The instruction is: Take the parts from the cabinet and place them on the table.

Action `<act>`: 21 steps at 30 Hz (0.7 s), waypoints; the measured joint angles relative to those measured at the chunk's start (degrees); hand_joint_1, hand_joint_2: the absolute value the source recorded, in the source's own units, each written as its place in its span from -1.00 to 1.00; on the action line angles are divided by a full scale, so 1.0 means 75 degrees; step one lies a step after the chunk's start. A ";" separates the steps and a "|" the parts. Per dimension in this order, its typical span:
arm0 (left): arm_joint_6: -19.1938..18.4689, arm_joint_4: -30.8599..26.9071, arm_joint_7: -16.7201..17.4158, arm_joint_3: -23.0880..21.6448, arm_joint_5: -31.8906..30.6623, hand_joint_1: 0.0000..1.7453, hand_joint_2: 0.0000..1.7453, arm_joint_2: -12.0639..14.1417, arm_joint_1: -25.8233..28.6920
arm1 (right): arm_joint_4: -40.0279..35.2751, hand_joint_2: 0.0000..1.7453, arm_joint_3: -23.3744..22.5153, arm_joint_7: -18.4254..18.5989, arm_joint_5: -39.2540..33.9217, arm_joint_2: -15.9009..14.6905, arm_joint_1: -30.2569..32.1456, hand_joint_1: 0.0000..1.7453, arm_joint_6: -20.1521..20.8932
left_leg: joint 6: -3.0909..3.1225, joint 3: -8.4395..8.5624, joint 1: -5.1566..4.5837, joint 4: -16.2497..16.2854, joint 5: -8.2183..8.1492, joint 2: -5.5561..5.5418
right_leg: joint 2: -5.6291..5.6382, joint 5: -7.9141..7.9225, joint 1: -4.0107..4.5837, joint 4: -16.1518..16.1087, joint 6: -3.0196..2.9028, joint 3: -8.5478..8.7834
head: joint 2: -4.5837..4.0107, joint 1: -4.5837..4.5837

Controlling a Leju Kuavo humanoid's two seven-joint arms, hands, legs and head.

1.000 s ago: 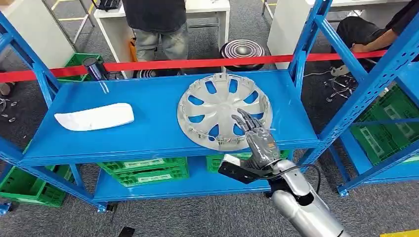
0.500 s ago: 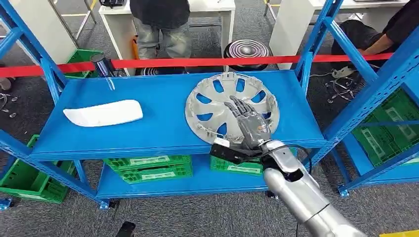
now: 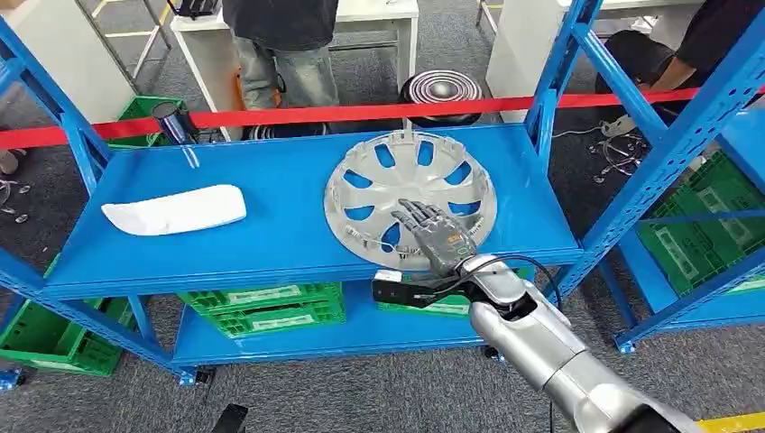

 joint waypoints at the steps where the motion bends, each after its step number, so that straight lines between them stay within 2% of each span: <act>1: -0.0006 0.0000 0.0000 0.0000 0.0000 -1.00 -1.00 0.0000 -0.0010 | 0.0094 1.00 0.0094 -0.0032 0.0000 -0.0012 -0.0094 -1.00 0.0085 | 0.0030 -0.0011 -0.0037 -0.0082 0.0005 0.0007 | 0.0003 0.0012 0.0038 0.0013 0.0023 -0.0049 | 0.0000 -0.0003; 3: -0.0020 0.0000 0.0015 0.0000 0.0000 -1.00 -1.00 0.0032 -0.0018 | 0.0330 1.00 0.0351 -0.0093 0.0027 -0.0023 -0.0158 -1.00 0.0269 | 0.0071 -0.0011 -0.0062 -0.0046 0.0016 0.0010 | -0.0001 0.0052 0.0017 -0.0012 0.0093 -0.0072 | 0.0000 -0.0006; 4: -0.0035 0.0000 0.0017 0.0000 -0.0003 -1.00 -1.00 0.0041 -0.0025 | 0.0429 1.00 0.0473 -0.0120 0.0053 -0.0044 -0.0185 -1.00 0.0362 | 0.0132 -0.0002 -0.0063 -0.0105 0.0059 0.0012 | 0.0000 0.0068 0.0028 -0.0049 0.0168 -0.0055 | 0.0000 -0.0006; 5: -0.0055 -0.0003 0.0020 0.0000 -0.0009 -1.00 -1.00 0.0038 -0.0030 | 0.0496 1.00 0.0560 -0.0143 0.0073 -0.0079 -0.0209 -1.00 0.0455 | 0.0209 0.0062 0.0033 -0.0237 0.0142 0.0026 | -0.0016 0.0010 0.0022 0.0016 0.0184 -0.0141 | 0.0000 0.0000; 6: -0.0085 -0.0003 0.0020 -0.0003 -0.0044 -1.00 -1.00 0.0035 -0.0055 | 0.0607 1.00 0.0703 -0.0175 0.0073 -0.0152 -0.0283 -1.00 0.0581 | 0.0254 0.0072 0.0000 -0.0272 0.0169 0.0025 | -0.0021 -0.0158 0.0042 0.0284 0.0149 -0.0260 | 0.0000 0.0009; 8: -0.0114 -0.0003 0.0058 -0.0018 -0.0090 -1.00 -1.00 0.0047 -0.0094 | 0.0767 1.00 0.0957 -0.0216 0.0032 -0.0225 -0.0407 -1.00 0.0849 | 0.0288 0.0039 -0.0021 -0.0268 0.0186 0.0032 | -0.0021 -0.0662 0.0031 0.1482 0.0067 -0.0821 | 0.0000 0.0020; 9: -0.0146 -0.0003 0.0090 -0.0058 -0.0125 -1.00 -1.00 0.0047 -0.0098 | 0.0840 1.00 0.1079 -0.0245 -0.0050 -0.0295 -0.0451 -1.00 0.0954 | 0.0291 0.0032 -0.0039 -0.0264 0.0185 0.0030 | -0.0022 -0.0897 0.0031 0.2193 0.0063 -0.1142 | 0.0000 0.0020; 10: -0.0160 -0.0003 0.0108 -0.0084 -0.0152 -1.00 -1.00 0.0050 -0.0097 | 0.0872 1.00 0.1168 -0.0268 -0.0122 -0.0335 -0.0505 -1.00 0.1029 | 0.0291 0.0034 -0.0048 -0.0258 0.0185 0.0030 | -0.0022 -0.0947 0.0030 0.2495 0.0099 -0.1282 | 0.0000 0.0021; 11: -0.0163 -0.0003 0.0117 -0.0108 -0.0163 -1.00 -1.00 0.0047 -0.0098 | 0.0892 1.00 0.1242 -0.0280 -0.0169 -0.0356 -0.0566 -1.00 0.1079 | 0.0290 0.0044 -0.0053 -0.0254 0.0184 0.0028 | -0.0022 -0.0867 0.0030 0.2388 0.0148 -0.1225 | 0.0000 0.0020; 12: -0.0169 -0.0003 0.0122 -0.0119 -0.0166 -1.00 -1.00 0.0047 -0.0109 | 0.0919 1.00 0.1315 -0.0292 -0.0210 -0.0385 -0.0629 -1.00 0.1119 | 0.0289 0.0057 -0.0054 -0.0251 0.0183 0.0018 | -0.0024 -0.0654 0.0030 0.1897 0.0219 -0.0958 | 0.0000 0.0023; 13: -0.0175 -0.0003 0.0125 -0.0119 -0.0172 -1.00 -1.00 0.0044 -0.0123 | 0.0933 1.00 0.1373 -0.0309 -0.0230 -0.0405 -0.0695 -1.00 0.1149 | 0.0280 0.0066 -0.0055 -0.0239 0.0177 0.0010 | -0.0029 -0.0389 0.0030 0.1174 0.0276 -0.0582 | 0.0000 0.0023; 14: -0.0178 -0.0003 0.0128 -0.0122 -0.0175 -1.00 -1.00 0.0044 -0.0138 | 0.0939 1.00 0.1425 -0.0321 -0.0247 -0.0431 -0.0751 -1.00 0.1175 | 0.0263 0.0066 -0.0056 -0.0213 0.0166 -0.0004 | -0.0049 -0.0149 0.0031 0.0406 0.0300 -0.0176 | 0.0000 0.0023; 15: -0.0181 -0.0003 0.0131 -0.0128 -0.0178 -1.00 -1.00 0.0044 -0.0154 | 0.0951 1.00 0.1472 -0.0329 -0.0256 -0.0446 -0.0805 -1.00 0.1204 | 0.0232 0.0054 -0.0091 -0.0177 0.0146 -0.0017 | -0.0081 -0.0099 0.0060 -0.0065 0.0213 0.0019 | 0.0000 0.0023; 16: -0.0181 -0.0003 0.0134 -0.0134 -0.0178 -1.00 -1.00 0.0047 -0.0164 | 0.0965 1.00 0.1516 -0.0329 -0.0320 -0.0452 -0.0830 -1.00 0.1233 | 0.0195 0.0041 -0.0123 -0.0160 0.0123 -0.0031 | -0.0066 -0.0048 0.0069 -0.0085 0.0151 0.0086 | 0.0000 0.0012; 19: -0.0210 -0.0003 0.0134 -0.0149 -0.0216 -1.00 -1.00 0.0058 -0.0174 | 0.0971 1.00 0.1629 -0.0329 -0.0626 -0.0501 -0.0907 -1.00 0.1277 | 0.0106 0.0043 -0.0098 -0.0176 0.0156 -0.0027 | -0.0062 -0.0009 0.0096 -0.0079 0.0063 0.0075 | 0.0000 0.0017; 20: -0.0216 -0.0003 0.0134 -0.0152 -0.0224 -1.00 -1.00 0.0102 -0.0182 | 0.0971 1.00 0.1662 -0.0327 -0.0694 -0.0501 -0.0930 -1.00 0.1277 | 0.0070 0.0004 -0.0085 -0.0130 0.0106 -0.0030 | -0.0057 0.0028 -0.0037 -0.0122 0.0011 0.0111 | 0.0000 0.0026; 21: -0.0224 -0.0006 0.0126 -0.0163 -0.0230 -1.00 -1.00 0.0090 -0.0187 | 0.0971 1.00 0.1693 -0.0324 -0.0760 -0.0516 -0.0948 -0.88 0.1277 | 0.0009 -0.0077 -0.0077 0.0064 -0.0061 -0.0010 | -0.0054 0.0027 -0.0034 -0.0122 -0.0025 0.0119 | 0.0000 -0.0008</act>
